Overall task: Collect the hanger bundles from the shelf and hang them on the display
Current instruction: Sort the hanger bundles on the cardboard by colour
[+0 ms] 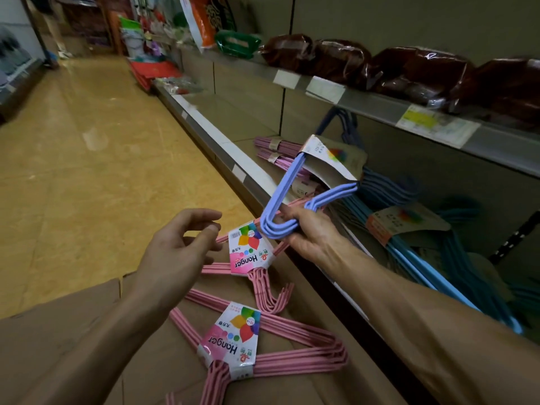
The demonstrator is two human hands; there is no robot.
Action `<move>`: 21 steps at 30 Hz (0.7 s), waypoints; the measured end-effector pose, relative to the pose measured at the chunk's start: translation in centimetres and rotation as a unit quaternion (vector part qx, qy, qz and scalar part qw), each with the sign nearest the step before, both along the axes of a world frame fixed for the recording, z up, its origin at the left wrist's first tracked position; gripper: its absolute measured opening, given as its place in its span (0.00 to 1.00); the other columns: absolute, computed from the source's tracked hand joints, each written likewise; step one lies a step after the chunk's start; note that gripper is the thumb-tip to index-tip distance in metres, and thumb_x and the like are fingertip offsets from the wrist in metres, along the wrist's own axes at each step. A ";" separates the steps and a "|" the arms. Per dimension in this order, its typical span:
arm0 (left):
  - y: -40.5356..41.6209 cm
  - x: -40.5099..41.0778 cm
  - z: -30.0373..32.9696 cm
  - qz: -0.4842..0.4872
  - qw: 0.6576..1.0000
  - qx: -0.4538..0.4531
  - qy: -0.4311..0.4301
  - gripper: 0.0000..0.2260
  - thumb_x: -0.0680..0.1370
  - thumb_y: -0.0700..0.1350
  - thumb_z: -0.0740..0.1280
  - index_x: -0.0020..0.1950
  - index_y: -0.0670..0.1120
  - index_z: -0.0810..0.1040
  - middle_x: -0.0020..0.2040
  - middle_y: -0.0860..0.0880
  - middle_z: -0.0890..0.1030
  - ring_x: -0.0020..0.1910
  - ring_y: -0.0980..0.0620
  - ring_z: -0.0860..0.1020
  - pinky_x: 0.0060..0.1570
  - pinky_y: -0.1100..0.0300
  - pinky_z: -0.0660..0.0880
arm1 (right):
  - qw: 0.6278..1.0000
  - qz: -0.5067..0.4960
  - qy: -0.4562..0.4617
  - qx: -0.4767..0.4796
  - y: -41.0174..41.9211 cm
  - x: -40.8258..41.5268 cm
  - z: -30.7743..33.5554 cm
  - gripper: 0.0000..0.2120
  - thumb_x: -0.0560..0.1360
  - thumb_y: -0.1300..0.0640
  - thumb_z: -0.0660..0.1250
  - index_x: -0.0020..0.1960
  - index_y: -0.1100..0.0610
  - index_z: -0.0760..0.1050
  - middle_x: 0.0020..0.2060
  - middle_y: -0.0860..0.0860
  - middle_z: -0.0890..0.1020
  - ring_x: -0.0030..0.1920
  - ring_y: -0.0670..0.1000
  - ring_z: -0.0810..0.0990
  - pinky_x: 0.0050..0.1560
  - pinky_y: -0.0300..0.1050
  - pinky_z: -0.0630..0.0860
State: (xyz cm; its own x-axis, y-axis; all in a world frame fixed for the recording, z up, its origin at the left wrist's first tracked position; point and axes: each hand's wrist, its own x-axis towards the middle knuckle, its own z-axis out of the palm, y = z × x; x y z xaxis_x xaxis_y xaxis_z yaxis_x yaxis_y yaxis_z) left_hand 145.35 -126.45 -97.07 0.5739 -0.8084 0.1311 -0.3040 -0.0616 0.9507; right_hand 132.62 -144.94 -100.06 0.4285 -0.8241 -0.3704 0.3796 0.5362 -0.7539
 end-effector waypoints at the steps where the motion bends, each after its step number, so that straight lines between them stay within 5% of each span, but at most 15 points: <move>1: 0.4 0.3 0.2 0.006 1.000 -0.001 0.006 0.08 0.81 0.46 0.65 0.59 0.54 0.79 0.54 0.55 0.81 0.47 0.55 0.83 0.49 0.53 0.81 | 1.000 0.007 0.016 -0.009 0.5 -0.1 -0.1 0.19 0.78 0.76 0.59 0.69 0.71 0.68 0.55 0.68 0.81 0.44 0.63 0.86 0.33 0.54 0.83; 5: 2.2 1.7 1.1 0.018 1.000 0.011 0.004 0.08 0.81 0.46 0.65 0.58 0.54 0.79 0.54 0.53 0.81 0.48 0.53 0.83 0.50 0.51 0.81 | 0.997 0.032 0.064 -0.037 2.6 -0.8 -0.2 0.16 0.77 0.75 0.62 0.64 0.74 0.71 0.56 0.70 0.81 0.54 0.67 0.83 0.49 0.61 0.83; 7: 3.1 2.3 1.5 0.022 1.000 0.014 0.000 0.08 0.81 0.46 0.64 0.58 0.54 0.79 0.54 0.53 0.81 0.48 0.53 0.83 0.47 0.54 0.80 | 0.993 0.050 0.091 -0.064 3.6 -1.4 -0.1 0.08 0.76 0.77 0.60 0.54 0.71 0.72 0.51 0.68 0.82 0.44 0.61 0.86 0.39 0.53 0.85; 9: 3.9 3.0 1.9 0.026 0.999 0.019 -0.002 0.08 0.81 0.45 0.64 0.58 0.54 0.79 0.54 0.53 0.81 0.49 0.52 0.83 0.46 0.56 0.79 | 0.985 0.059 0.138 -0.086 4.8 -2.0 -0.6 0.13 0.75 0.80 0.58 0.45 0.62 0.65 0.43 0.64 0.83 0.32 0.56 0.84 0.28 0.44 0.79; 13: 5.2 4.3 2.5 0.051 0.998 0.036 0.013 0.09 0.82 0.45 0.64 0.61 0.52 0.78 0.56 0.51 0.80 0.50 0.50 0.82 0.48 0.52 0.79 | 0.969 0.123 0.179 -0.119 7.0 -2.7 -1.7 0.15 0.74 0.79 0.58 0.48 0.59 0.65 0.36 0.59 0.85 0.37 0.59 0.77 0.32 0.46 0.74; 17: 6.4 5.5 2.9 0.084 0.994 0.044 0.063 0.09 0.82 0.46 0.64 0.62 0.49 0.76 0.55 0.47 0.80 0.50 0.48 0.82 0.49 0.50 0.79 | 0.942 0.218 0.201 -0.157 9.8 -3.3 -1.0 0.15 0.73 0.79 0.56 0.49 0.61 0.68 0.46 0.68 0.82 0.33 0.57 0.77 0.28 0.45 0.76; 21: 7.6 7.0 3.4 0.119 0.979 0.020 0.163 0.14 0.81 0.49 0.65 0.63 0.44 0.72 0.58 0.43 0.78 0.54 0.42 0.81 0.53 0.47 0.78 | 0.899 0.332 0.205 -0.198 11.9 -2.5 -0.2 0.17 0.75 0.78 0.54 0.54 0.60 0.69 0.51 0.62 0.85 0.39 0.59 0.81 0.30 0.46 0.77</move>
